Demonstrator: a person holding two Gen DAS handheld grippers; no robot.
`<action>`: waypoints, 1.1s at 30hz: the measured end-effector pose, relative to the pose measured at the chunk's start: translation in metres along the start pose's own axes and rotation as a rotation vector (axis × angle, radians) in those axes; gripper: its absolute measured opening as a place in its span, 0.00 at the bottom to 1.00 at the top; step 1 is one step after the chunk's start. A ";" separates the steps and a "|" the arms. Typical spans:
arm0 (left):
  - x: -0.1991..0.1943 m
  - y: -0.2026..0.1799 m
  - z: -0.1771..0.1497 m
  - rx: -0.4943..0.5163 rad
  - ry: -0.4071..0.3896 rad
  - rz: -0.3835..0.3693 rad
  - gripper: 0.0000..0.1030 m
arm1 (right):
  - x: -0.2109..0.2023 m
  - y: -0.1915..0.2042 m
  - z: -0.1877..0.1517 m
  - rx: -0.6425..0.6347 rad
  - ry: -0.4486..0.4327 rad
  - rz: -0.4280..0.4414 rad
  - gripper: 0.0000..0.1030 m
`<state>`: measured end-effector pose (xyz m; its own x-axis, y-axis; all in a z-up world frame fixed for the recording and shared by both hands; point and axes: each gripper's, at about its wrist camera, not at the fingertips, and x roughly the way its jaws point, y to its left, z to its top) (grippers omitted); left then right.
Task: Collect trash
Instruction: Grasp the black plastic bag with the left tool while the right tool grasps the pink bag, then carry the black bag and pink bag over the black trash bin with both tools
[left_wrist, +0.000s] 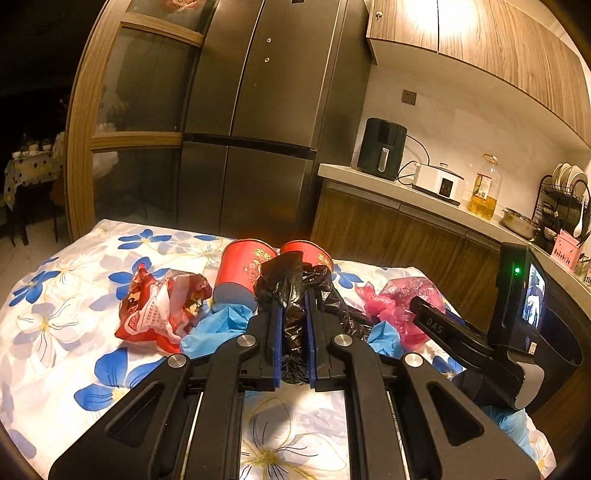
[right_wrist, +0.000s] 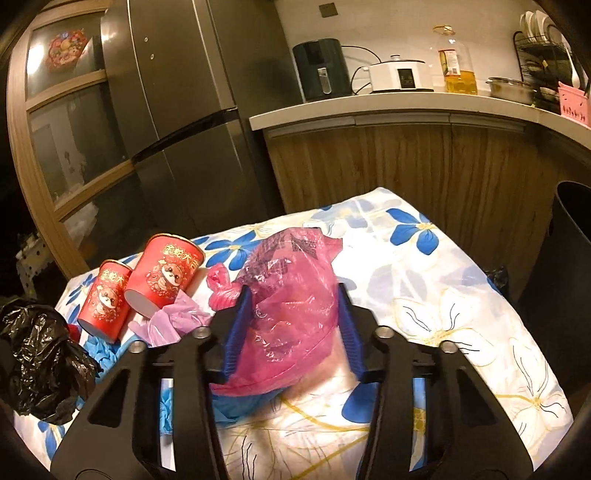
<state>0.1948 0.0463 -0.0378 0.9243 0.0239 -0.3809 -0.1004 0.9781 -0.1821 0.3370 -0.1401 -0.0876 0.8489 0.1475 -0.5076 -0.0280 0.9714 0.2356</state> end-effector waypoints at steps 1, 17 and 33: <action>0.000 0.000 0.000 0.001 0.000 0.000 0.10 | -0.001 0.000 0.000 -0.003 0.001 0.005 0.25; -0.014 -0.011 0.003 0.018 -0.031 0.004 0.10 | -0.063 -0.008 0.012 -0.016 -0.127 0.053 0.04; -0.043 -0.068 0.004 0.074 -0.057 -0.060 0.10 | -0.163 -0.040 0.001 -0.038 -0.236 0.043 0.04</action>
<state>0.1631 -0.0207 -0.0051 0.9475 -0.0250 -0.3188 -0.0191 0.9907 -0.1344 0.2009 -0.2035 -0.0134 0.9462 0.1454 -0.2890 -0.0826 0.9723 0.2188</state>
